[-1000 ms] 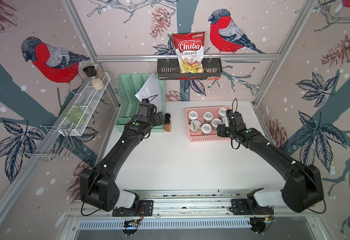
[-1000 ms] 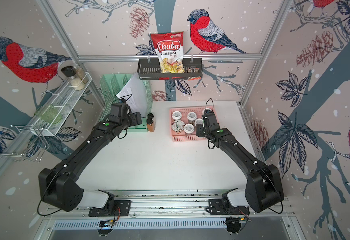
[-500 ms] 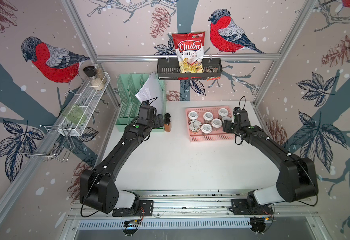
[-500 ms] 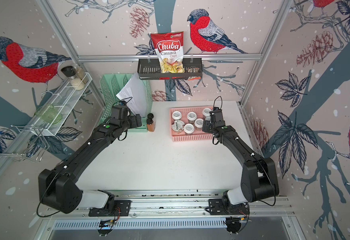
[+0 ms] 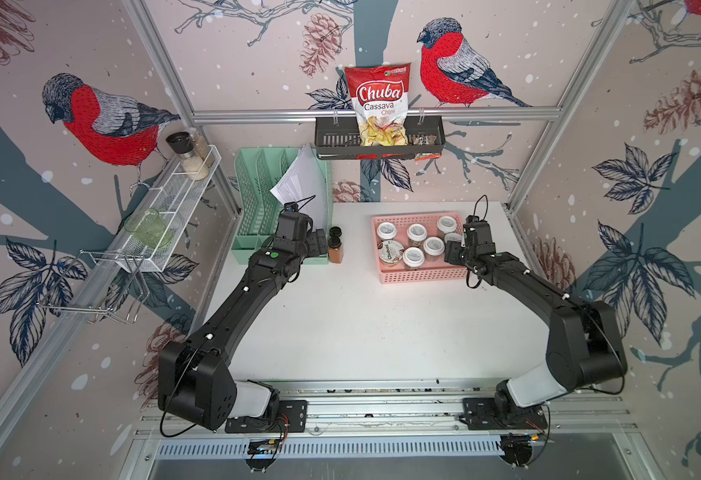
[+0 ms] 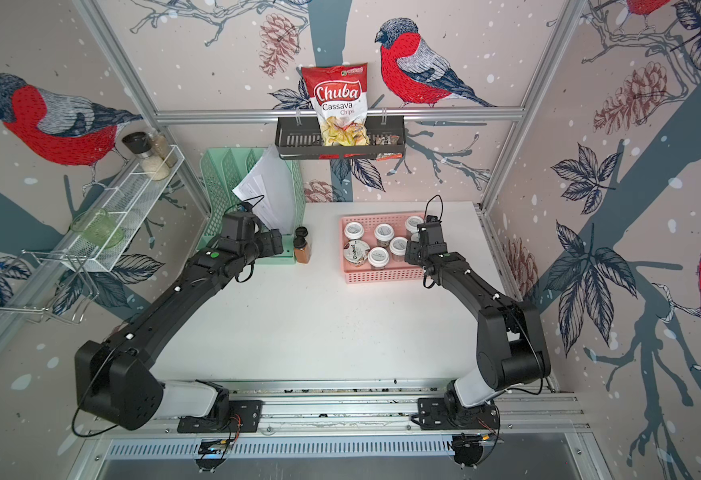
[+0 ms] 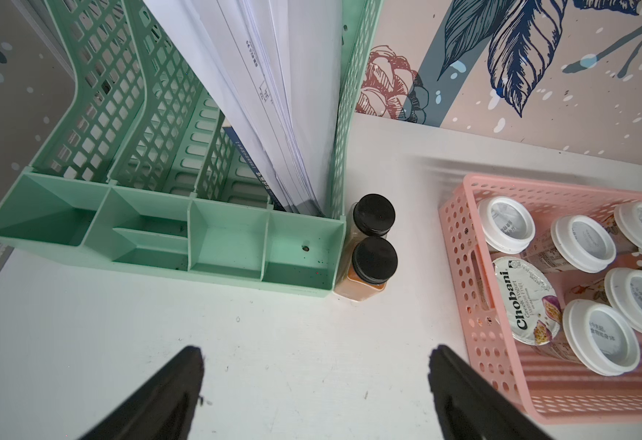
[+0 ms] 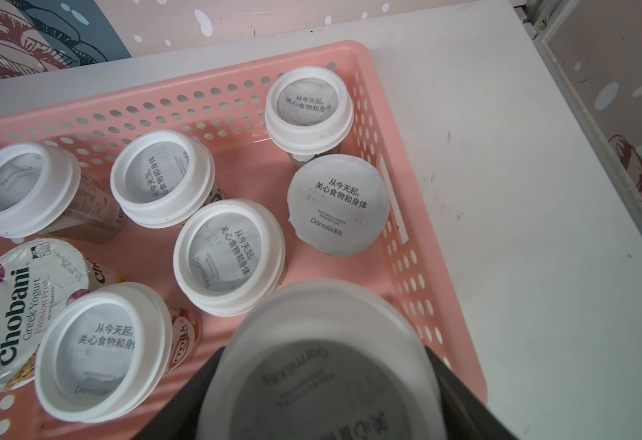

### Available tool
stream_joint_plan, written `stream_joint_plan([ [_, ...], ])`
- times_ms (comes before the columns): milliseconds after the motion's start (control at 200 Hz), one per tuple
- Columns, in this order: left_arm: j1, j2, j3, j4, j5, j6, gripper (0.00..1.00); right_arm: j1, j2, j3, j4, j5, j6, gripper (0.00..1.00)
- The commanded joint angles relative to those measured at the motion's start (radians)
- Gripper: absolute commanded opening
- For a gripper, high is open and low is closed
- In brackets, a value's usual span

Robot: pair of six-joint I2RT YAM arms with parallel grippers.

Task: Put the yogurt in the basket
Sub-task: Place the yogurt in the basket.

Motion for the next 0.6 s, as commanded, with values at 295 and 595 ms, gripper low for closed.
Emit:
stream_joint_plan([
  [295,0.000,-0.013,-0.005,0.030,-0.009,0.005,0.96,-0.005,0.085,-0.034,0.096,0.008,0.039,0.76],
  [595,0.000,-0.013,-0.006,0.030,-0.014,0.005,0.96,-0.003,0.134,-0.042,0.127,0.007,0.046,0.77],
])
